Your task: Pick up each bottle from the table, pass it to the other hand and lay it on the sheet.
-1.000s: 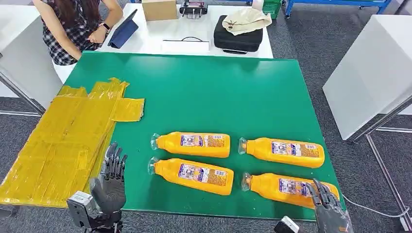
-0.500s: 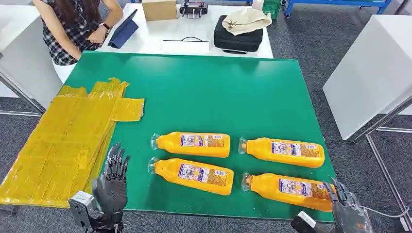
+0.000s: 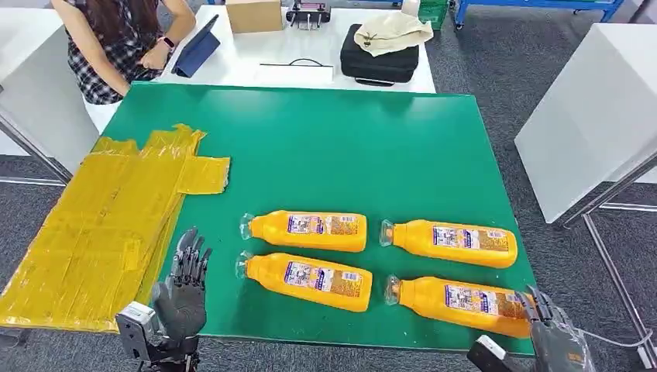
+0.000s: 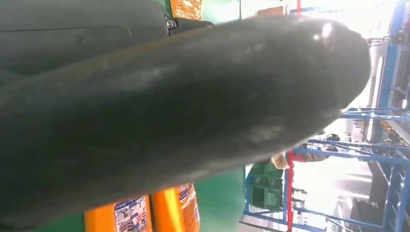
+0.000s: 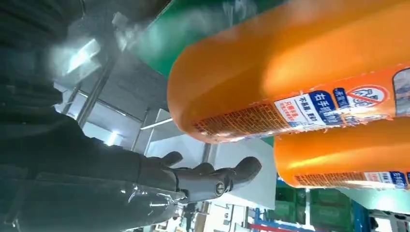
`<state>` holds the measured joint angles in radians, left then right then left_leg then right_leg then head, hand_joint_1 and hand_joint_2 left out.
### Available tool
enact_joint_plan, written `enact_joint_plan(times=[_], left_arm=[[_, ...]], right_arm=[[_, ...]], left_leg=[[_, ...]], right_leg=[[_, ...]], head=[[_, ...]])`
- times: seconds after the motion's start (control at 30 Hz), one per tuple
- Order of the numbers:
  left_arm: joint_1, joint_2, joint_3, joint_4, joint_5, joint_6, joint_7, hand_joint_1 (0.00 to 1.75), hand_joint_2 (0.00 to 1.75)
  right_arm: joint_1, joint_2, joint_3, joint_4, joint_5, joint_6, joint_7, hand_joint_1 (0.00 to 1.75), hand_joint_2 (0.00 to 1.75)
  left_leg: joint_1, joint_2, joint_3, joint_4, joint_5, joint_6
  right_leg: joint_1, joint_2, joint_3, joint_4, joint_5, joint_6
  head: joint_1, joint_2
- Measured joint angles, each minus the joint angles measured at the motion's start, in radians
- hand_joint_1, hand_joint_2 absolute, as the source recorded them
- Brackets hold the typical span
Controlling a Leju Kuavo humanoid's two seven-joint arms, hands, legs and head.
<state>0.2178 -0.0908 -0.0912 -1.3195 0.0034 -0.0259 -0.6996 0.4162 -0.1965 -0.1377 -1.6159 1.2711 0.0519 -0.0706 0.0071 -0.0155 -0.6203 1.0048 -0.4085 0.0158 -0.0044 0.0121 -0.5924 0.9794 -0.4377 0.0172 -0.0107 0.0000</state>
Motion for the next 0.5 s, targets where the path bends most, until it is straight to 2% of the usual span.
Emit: enact_joint_plan(times=[0.27, 0.5], left_arm=[[0.001, 0.003, 0.000, 0.000, 0.007, 0.014, 0.000, 0.00, 0.00], [0.004, 0.003, 0.000, 0.000, 0.008, 0.014, 0.000, 0.00, 0.00]], right_arm=[[-0.108, 0.000, 0.104, 0.111, 0.017, -0.013, 0.040, 0.00, 1.75], [-0.161, -0.001, 0.154, 0.165, 0.015, -0.021, 0.050, 0.00, 1.75]], left_leg=[[0.000, 0.000, 0.001, 0.000, 0.001, 0.000], [0.000, 0.000, 0.001, 0.000, 0.001, 0.000]], right_leg=[[0.000, 0.001, 0.000, 0.000, 0.000, 0.000], [0.000, 0.000, 0.001, 0.000, 0.000, 0.000]], head=[[0.000, 0.000], [0.000, 0.000]])
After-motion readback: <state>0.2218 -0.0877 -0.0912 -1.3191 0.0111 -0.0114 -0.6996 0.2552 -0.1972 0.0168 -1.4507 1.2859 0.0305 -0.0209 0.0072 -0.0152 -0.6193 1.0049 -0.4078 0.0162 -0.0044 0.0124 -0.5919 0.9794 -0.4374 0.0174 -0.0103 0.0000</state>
